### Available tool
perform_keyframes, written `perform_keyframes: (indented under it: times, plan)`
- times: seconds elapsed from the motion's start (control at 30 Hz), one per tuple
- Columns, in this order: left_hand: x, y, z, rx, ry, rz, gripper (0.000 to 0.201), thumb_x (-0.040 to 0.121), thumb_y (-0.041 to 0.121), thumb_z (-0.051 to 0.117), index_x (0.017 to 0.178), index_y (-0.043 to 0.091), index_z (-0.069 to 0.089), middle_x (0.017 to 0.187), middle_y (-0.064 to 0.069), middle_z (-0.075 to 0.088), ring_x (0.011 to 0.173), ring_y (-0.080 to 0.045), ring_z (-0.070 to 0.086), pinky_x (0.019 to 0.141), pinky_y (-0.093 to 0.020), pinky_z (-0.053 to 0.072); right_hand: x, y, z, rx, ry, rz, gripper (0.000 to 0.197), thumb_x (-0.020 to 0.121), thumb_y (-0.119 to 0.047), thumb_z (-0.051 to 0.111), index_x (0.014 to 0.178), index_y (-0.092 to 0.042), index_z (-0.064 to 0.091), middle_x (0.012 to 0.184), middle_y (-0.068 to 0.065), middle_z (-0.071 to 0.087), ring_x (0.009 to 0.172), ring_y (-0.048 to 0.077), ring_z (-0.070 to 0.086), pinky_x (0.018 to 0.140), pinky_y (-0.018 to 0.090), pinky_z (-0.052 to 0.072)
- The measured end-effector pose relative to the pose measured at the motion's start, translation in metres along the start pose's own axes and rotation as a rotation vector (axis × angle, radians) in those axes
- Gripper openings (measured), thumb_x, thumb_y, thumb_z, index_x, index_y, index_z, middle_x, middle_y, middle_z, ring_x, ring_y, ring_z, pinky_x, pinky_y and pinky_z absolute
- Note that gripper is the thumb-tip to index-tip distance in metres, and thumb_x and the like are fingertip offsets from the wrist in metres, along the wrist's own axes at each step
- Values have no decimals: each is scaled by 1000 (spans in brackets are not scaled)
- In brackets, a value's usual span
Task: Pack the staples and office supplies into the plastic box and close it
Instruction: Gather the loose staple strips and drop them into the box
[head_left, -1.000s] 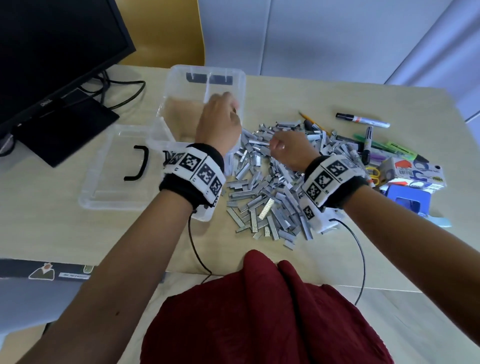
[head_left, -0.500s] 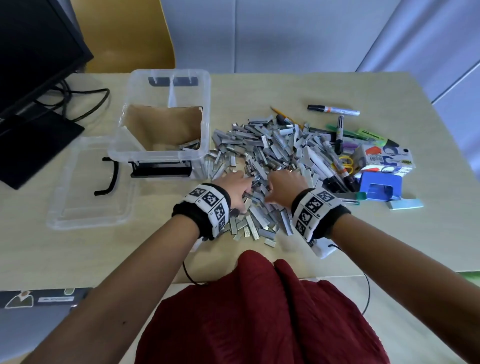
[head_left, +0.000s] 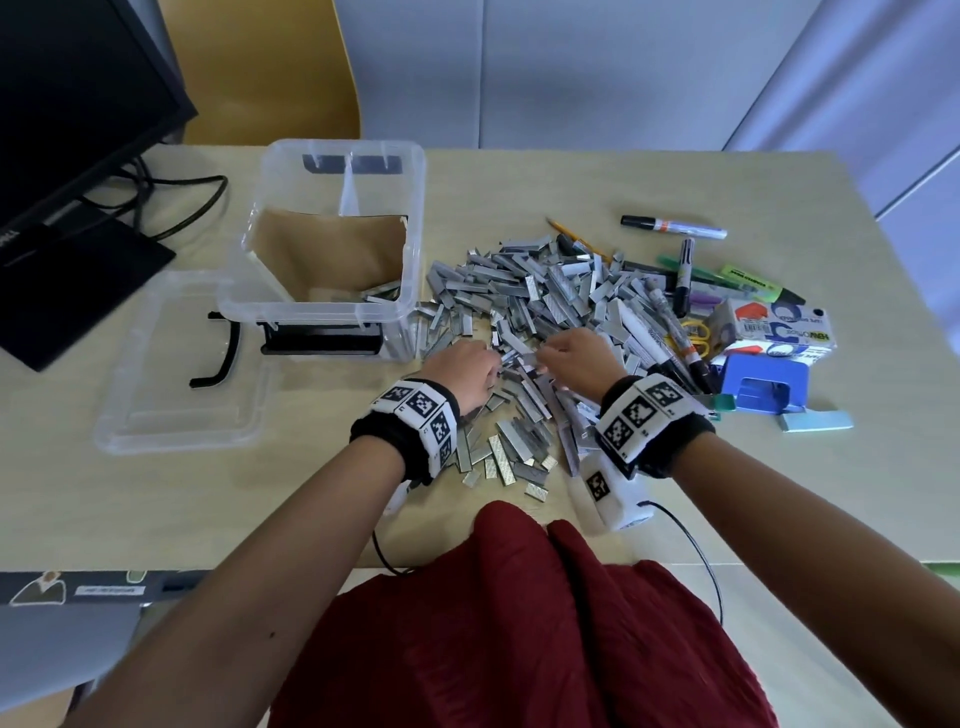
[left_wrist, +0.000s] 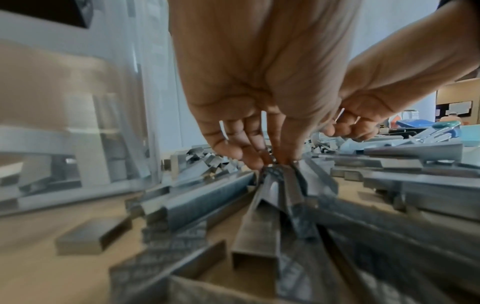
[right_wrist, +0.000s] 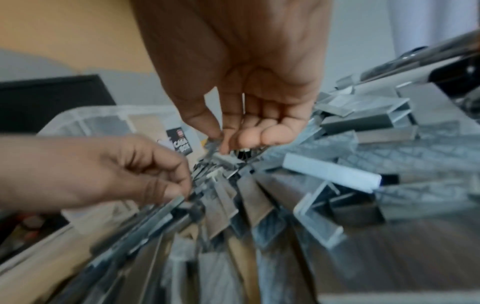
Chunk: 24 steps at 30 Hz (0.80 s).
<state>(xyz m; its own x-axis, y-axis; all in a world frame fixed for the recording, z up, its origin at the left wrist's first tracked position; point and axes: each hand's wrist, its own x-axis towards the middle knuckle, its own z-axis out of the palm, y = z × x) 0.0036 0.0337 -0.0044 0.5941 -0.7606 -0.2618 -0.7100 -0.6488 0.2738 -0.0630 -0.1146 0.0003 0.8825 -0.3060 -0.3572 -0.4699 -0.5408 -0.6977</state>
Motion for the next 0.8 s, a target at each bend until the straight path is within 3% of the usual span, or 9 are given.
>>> perform_keyframes:
  times: [0.07,0.17,0.3,0.37,0.47,0.53,0.63,0.7,0.8]
  plan:
    - [2,0,3,-7,3,-10,13,95,10,44,100,8,56,102,-3,51,99,-19,51,82,-31,44,-3,0,-7,220,-55,38,27,94,-16,45,79,1,61,67,6,54,53,11,44,51,17,41]
    - [5,-1,3,-291,47,-128,12,96,7,39,91,12,49,89,-1,50,85,-18,51,78,-31,45,-8,-4,-15,745,-54,128,30,92,-3,41,66,-4,55,68,9,57,58,15,56,52,20,50]
    - [7,-7,-8,-1099,97,-352,21,100,8,35,86,13,50,83,-1,57,72,-13,56,68,-26,50,-14,-4,-15,1313,-71,217,48,83,6,30,41,-13,42,59,9,62,57,20,63,52,23,54]
    - [4,-7,-17,-1490,86,-392,29,102,9,30,81,12,49,72,-5,57,62,-15,56,60,-26,49,-13,-5,-15,1268,-67,220,38,83,5,27,52,-12,40,51,3,55,49,16,51,47,24,46]
    - [4,-9,-21,-1705,64,-403,42,104,29,26,73,11,49,53,1,48,42,-10,45,45,-19,40,-6,-4,-7,707,-63,165,26,90,-5,41,65,-12,43,49,-5,47,42,8,37,43,20,34]
    - [7,-8,-21,-1353,21,-329,44,100,41,33,70,13,49,53,5,44,42,-8,38,41,-16,32,-6,-6,1,160,-50,63,18,88,-17,57,73,-9,50,61,-4,49,51,8,41,51,17,41]
    - [7,-6,-20,-492,-81,-142,20,92,33,55,88,14,57,77,3,50,67,-11,46,58,-19,36,-12,-8,15,-440,-83,-65,24,84,-27,63,95,-6,57,85,1,56,75,16,53,75,27,50]
    - [3,-2,-21,-190,-138,-71,14,88,26,61,96,14,60,88,2,50,74,-11,47,65,-23,36,-15,-9,21,-602,-52,-102,26,86,-27,60,100,-6,55,90,2,54,80,19,53,79,31,50]
    - [-1,-2,-16,33,-163,-15,23,87,27,61,108,19,57,101,0,40,89,-18,48,72,-29,36,-14,-10,26,-666,10,-143,13,90,-17,51,95,-6,56,85,4,52,75,19,51,71,28,46]
